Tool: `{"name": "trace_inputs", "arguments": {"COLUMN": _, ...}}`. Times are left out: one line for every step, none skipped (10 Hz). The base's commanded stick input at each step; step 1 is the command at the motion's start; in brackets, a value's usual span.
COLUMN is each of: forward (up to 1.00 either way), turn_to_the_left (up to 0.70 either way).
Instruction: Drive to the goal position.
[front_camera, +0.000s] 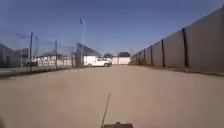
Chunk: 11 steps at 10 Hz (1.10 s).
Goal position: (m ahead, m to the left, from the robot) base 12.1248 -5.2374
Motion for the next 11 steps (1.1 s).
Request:
{"name": "trace_inputs", "arguments": {"forward": 1.0, "turn_to_the_left": 0.0}}
{"name": "trace_inputs", "arguments": {"forward": 1.0, "turn_to_the_left": 0.0}}
{"name": "trace_inputs", "arguments": {"forward": 1.0, "turn_to_the_left": -0.13}}
{"name": "trace_inputs", "arguments": {"forward": 1.0, "turn_to_the_left": -0.23}}
{"name": "trace_inputs", "arguments": {"forward": 1.0, "turn_to_the_left": -0.04}}
{"name": "trace_inputs", "arguments": {"forward": 1.0, "turn_to_the_left": 0.0}}
{"name": "trace_inputs", "arguments": {"forward": 1.0, "turn_to_the_left": 0.0}}
{"name": "trace_inputs", "arguments": {"forward": 1.0, "turn_to_the_left": 0.0}}
{"name": "trace_inputs", "arguments": {"forward": 1.0, "turn_to_the_left": 0.0}}
{"name": "trace_inputs", "arguments": {"forward": 1.0, "turn_to_the_left": 0.0}}
{"name": "trace_inputs", "arguments": {"forward": 1.0, "turn_to_the_left": 0.0}}
